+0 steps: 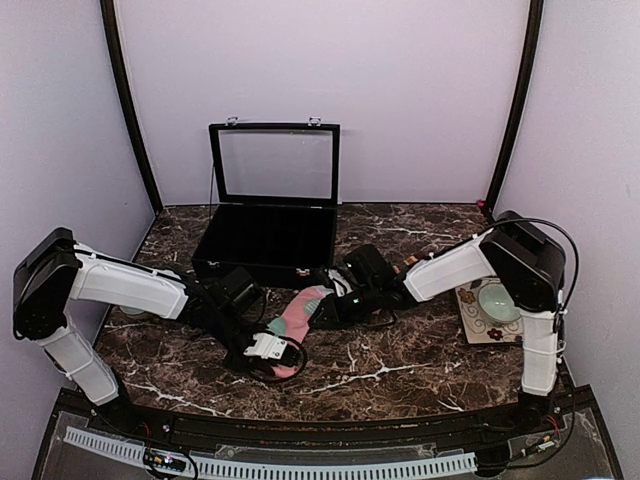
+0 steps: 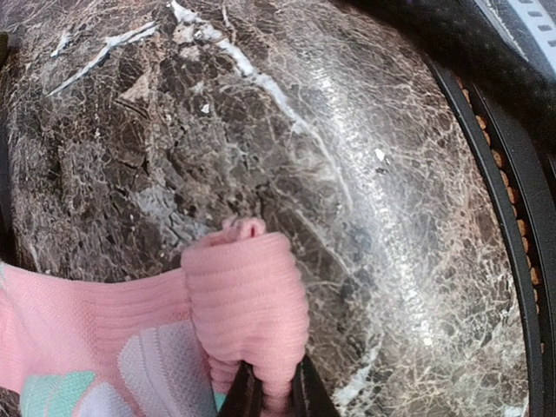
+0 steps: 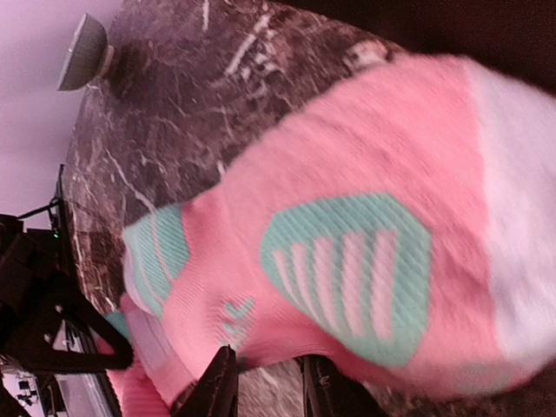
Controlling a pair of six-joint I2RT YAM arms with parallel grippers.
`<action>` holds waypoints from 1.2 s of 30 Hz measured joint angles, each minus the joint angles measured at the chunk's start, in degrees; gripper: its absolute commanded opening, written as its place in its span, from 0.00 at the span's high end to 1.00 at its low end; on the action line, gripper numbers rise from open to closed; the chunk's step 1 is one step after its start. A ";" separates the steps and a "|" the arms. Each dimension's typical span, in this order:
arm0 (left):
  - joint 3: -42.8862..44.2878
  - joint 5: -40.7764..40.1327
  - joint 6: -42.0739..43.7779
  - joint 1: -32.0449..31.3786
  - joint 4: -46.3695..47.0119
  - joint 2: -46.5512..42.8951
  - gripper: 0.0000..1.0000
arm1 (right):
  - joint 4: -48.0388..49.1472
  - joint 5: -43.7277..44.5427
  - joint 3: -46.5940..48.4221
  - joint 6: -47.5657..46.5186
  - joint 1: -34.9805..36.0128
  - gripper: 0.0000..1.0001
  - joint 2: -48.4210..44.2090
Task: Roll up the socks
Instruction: Roll the sock at the center of the board.
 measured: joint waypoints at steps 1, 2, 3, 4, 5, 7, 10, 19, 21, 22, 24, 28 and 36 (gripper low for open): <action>-0.13 0.15 0.00 0.00 -0.24 -0.15 0.99 | -0.83 0.50 -1.09 -0.48 -0.11 0.72 -0.87; -0.24 0.31 0.00 0.00 -0.42 -0.26 1.00 | -1.64 0.74 -2.23 -0.81 -0.31 0.71 -1.92; -0.37 0.57 0.02 0.00 -0.61 -0.39 1.00 | -2.91 1.20 -3.21 -1.11 -0.57 0.71 -3.26; -0.44 0.83 0.02 0.00 -0.98 -0.52 0.99 | -4.57 1.81 -3.96 -1.73 -0.98 0.71 -4.61; -0.48 1.05 0.02 0.00 -1.31 -0.59 0.99 | -5.95 2.34 -4.15 -2.21 -1.36 0.71 -5.46; -0.48 1.49 0.02 0.00 -1.88 -0.66 1.00 | -8.48 3.82 -4.11 -3.58 -2.08 0.71 -7.10; -0.48 2.05 0.02 0.00 -2.56 -0.68 0.99 | -10.84 5.64 -3.48 -4.72 -2.58 0.72 -8.74; -0.83 2.64 0.00 0.00 -2.75 -0.87 1.00 | -7.67 4.76 6.99 -3.80 -1.11 0.77 -4.37; -0.85 2.71 -0.02 0.00 -2.78 -0.87 1.00 | -6.51 4.55 8.07 -3.56 -0.74 0.78 -1.90; -0.85 2.73 -0.02 0.00 -2.78 -0.87 1.00 | -6.23 4.52 8.09 -3.45 -0.59 0.78 -0.52; -0.85 2.75 0.00 0.00 -2.78 -0.87 1.00 | -6.23 4.59 7.69 -3.43 -0.46 0.79 1.53; -1.01 3.13 0.00 0.00 -2.80 -0.90 1.00 | -4.35 4.44 5.27 -3.58 -1.01 0.80 2.47; -0.68 4.87 0.48 0.07 -4.50 -0.59 1.00 | -4.52 7.58 4.31 -6.91 -1.90 0.79 1.38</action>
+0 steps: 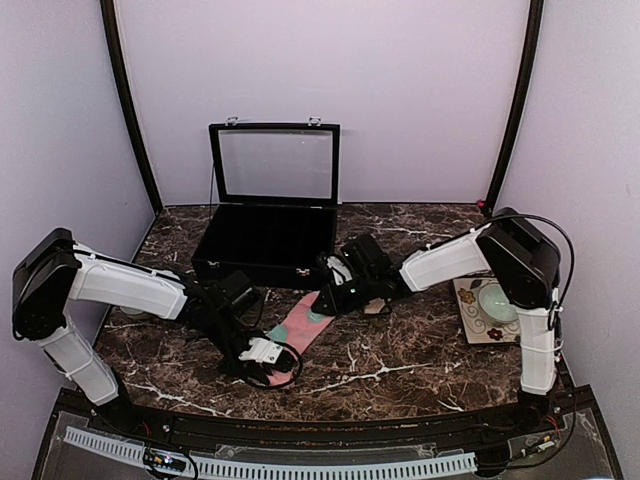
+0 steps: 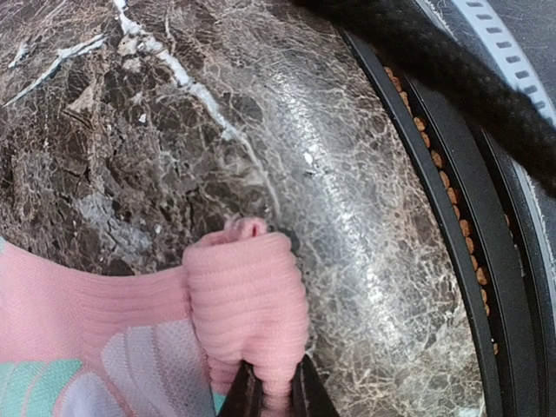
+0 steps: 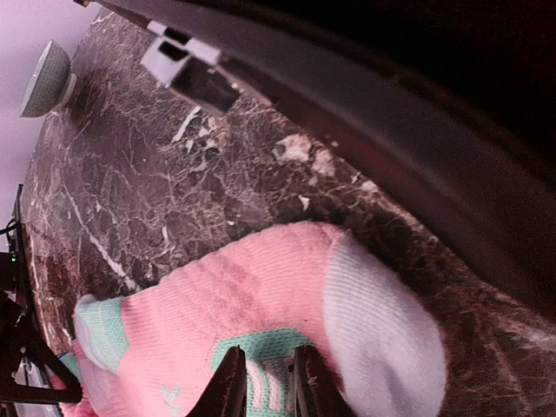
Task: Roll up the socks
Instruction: Roll the sock at the center of the board.
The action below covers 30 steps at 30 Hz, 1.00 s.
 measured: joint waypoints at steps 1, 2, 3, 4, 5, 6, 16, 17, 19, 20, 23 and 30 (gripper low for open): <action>0.11 0.24 0.04 0.07 -0.15 0.20 1.00 | -0.44 1.22 0.00 -0.79 0.00 0.78 -0.33; 0.35 0.63 0.07 0.22 -0.46 0.50 1.00 | -0.81 2.32 -0.04 -1.46 0.04 0.76 -0.74; 0.61 1.07 0.11 0.33 -0.81 0.85 1.00 | -1.07 3.93 -0.42 -2.67 0.17 0.75 -1.51; 0.81 1.46 0.11 0.39 -1.03 1.16 1.00 | -1.14 5.09 -0.96 -3.39 0.35 0.74 -2.29; 1.07 2.12 0.13 0.44 -1.38 1.53 1.00 | -0.90 6.43 -2.10 -4.57 0.87 0.72 -3.56; 1.38 2.78 0.13 0.48 -1.79 1.95 1.00 | -0.85 7.41 -3.23 -5.44 1.16 0.71 -4.85; 6.54 10.10 0.39 2.51 -8.63 8.09 1.00 | 11.98 15.74 -28.30 -16.55 10.16 0.64 -27.36; 7.17 11.21 0.48 3.19 -9.49 8.98 0.99 | 13.88 16.33 -31.76 -18.36 11.89 0.64 -30.14; 8.57 13.70 0.66 5.01 -11.47 10.99 0.98 | 16.63 16.87 -37.03 -21.88 16.06 0.64 -34.60; 9.40 14.99 0.72 5.81 -12.66 12.09 0.98 | 17.25 16.90 -38.29 -23.56 18.05 0.64 -35.87; 11.37 18.58 1.09 8.11 -16.15 15.10 0.96 | 17.99 16.98 -38.16 -27.74 23.39 0.64 -35.87; 13.94 22.77 1.66 11.43 -23.76 19.78 0.94 | 18.36 16.96 -29.07 -36.83 31.06 0.65 -25.16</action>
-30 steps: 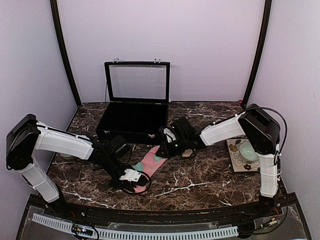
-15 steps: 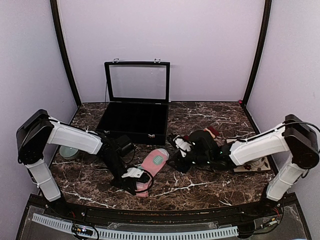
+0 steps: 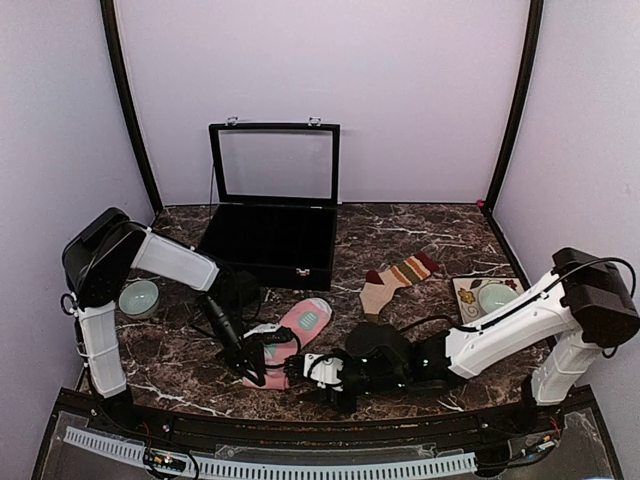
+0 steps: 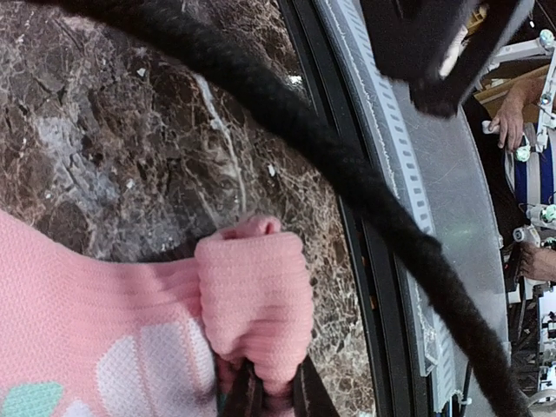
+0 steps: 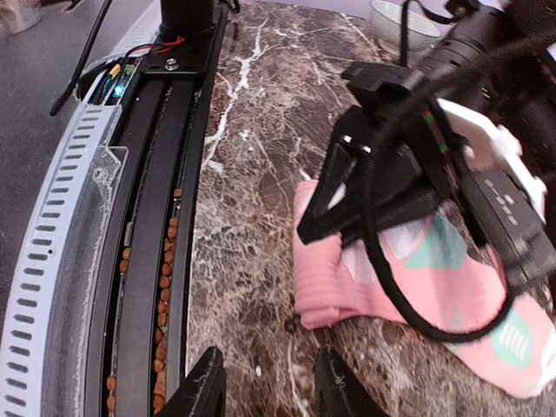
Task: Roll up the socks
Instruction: Roll the sock at the center of the board.
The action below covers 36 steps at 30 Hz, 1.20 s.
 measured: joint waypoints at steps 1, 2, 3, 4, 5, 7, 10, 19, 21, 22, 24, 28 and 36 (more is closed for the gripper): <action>0.28 0.15 -0.04 0.09 -0.55 0.35 0.94 | -0.02 -0.15 1.77 -1.36 0.57 0.65 2.08; 0.52 0.17 -0.07 0.09 -1.01 0.61 0.94 | 0.09 -0.48 3.63 -2.73 0.92 0.66 4.22; 0.70 0.17 -0.09 0.09 -1.36 0.81 0.94 | 0.13 -0.85 5.40 -3.98 1.11 0.66 6.21; 0.87 0.17 -0.11 0.09 -1.73 0.98 0.94 | 0.15 -1.07 6.97 -5.20 1.16 0.66 7.98; 1.01 0.20 -0.15 0.09 -2.01 1.14 0.94 | 0.20 -1.18 8.37 -6.47 1.18 0.67 9.53; 1.18 0.22 -0.20 0.09 -2.60 1.38 0.94 | 0.17 -1.33 10.75 -8.72 1.18 0.67 12.20; 1.25 0.20 -0.20 0.11 -3.10 1.49 0.94 | 0.44 -1.49 13.33 -11.26 0.68 0.67 15.37; 1.40 0.17 -0.55 0.11 -3.26 1.60 0.88 | 1.01 -2.69 15.54 -14.58 -1.49 0.73 19.80; 1.38 0.09 -0.70 0.11 -3.26 1.60 0.83 | 1.36 -2.67 15.87 -14.75 -1.53 0.81 20.50; 1.36 0.04 -0.87 0.11 -3.23 1.60 0.79 | 1.62 -2.69 15.93 -14.73 -1.60 0.86 20.72; 1.25 0.13 -1.16 0.13 -3.23 1.51 0.74 | 2.16 -2.73 15.96 -14.40 -1.77 0.94 21.05; 0.15 -0.02 -1.95 0.13 -2.51 -0.02 0.70 | 2.84 -3.13 15.93 -13.07 -1.90 1.00 21.16; -6.93 -5.11 -6.60 -0.02 6.40 -10.36 0.61 | 2.73 -5.77 16.17 -6.40 -3.54 1.00 21.51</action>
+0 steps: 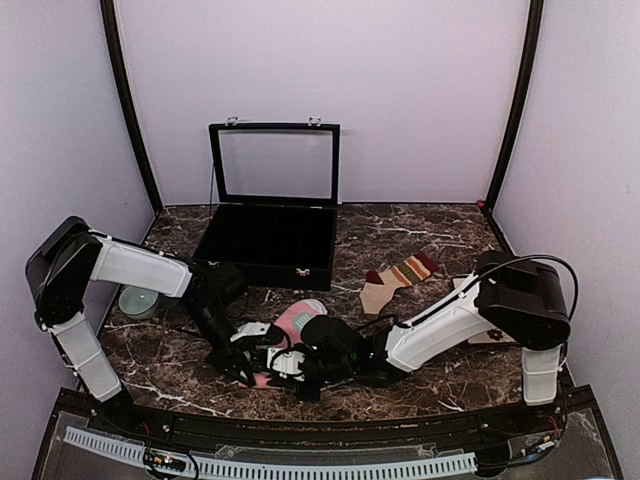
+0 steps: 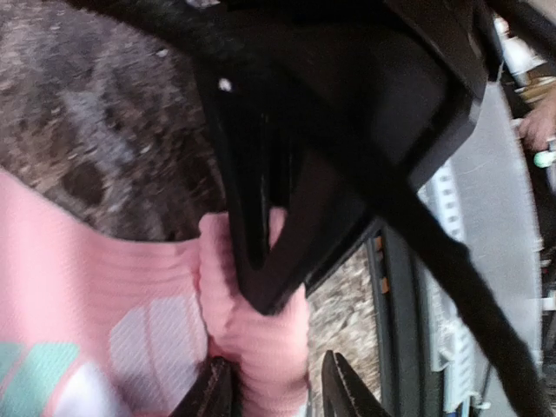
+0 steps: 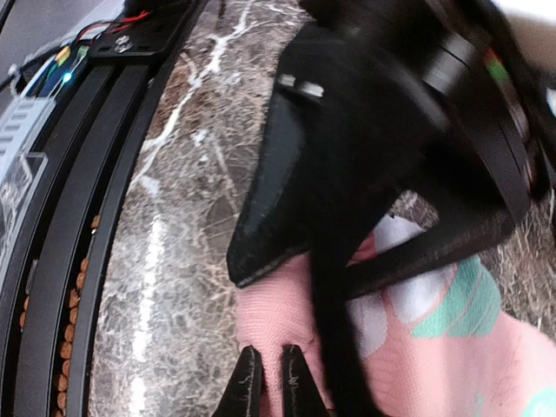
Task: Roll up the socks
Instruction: Roll the sock at the center of the board.
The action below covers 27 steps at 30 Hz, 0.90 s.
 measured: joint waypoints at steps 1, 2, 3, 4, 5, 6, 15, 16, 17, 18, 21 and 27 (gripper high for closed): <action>-1.46 -1.22 -0.72 0.04 1.77 -2.14 0.61 | -0.17 -0.61 0.33 1.33 -0.48 1.00 0.17; -2.99 -2.40 -1.42 0.17 3.48 -4.33 0.60 | -0.39 -1.25 0.55 2.54 -0.98 1.00 0.26; -4.61 -3.56 -2.19 0.39 5.07 -6.62 0.60 | -0.57 -1.84 0.61 3.69 -1.49 1.00 0.26; -6.16 -4.55 -2.93 0.55 6.54 -8.83 0.60 | -0.70 -2.38 0.61 4.81 -1.86 1.00 0.26; -7.37 -5.40 -3.56 0.66 7.56 -10.56 0.60 | -0.83 -2.91 0.63 5.77 -2.14 1.00 0.26; -8.83 -6.56 -4.37 0.83 8.96 -12.66 0.60 | -1.01 -3.37 0.66 6.82 -2.40 1.00 0.26; -15.41 -12.98 -9.05 2.36 14.88 -26.29 0.60 | -7.28 -6.88 4.66 14.16 -3.45 1.00 1.22; -15.56 -13.14 -9.11 2.49 15.13 -27.34 0.60 | -7.82 -7.21 5.27 14.86 -3.58 1.00 1.49; -15.72 -13.22 -9.14 2.82 15.34 -28.20 0.60 | -8.52 -7.69 5.92 16.00 -3.78 1.00 1.79; -15.78 -13.29 -9.16 3.08 15.45 -28.72 0.60 | -9.11 -8.22 6.69 17.18 -4.04 1.00 2.19; -15.96 -13.68 -9.16 3.93 15.54 -29.16 0.60 | -10.01 -9.62 7.85 20.04 -4.74 1.00 2.89; -16.70 -13.64 -7.48 4.28 14.53 -29.55 0.61 | -10.60 -13.94 8.59 26.43 -6.78 1.00 3.76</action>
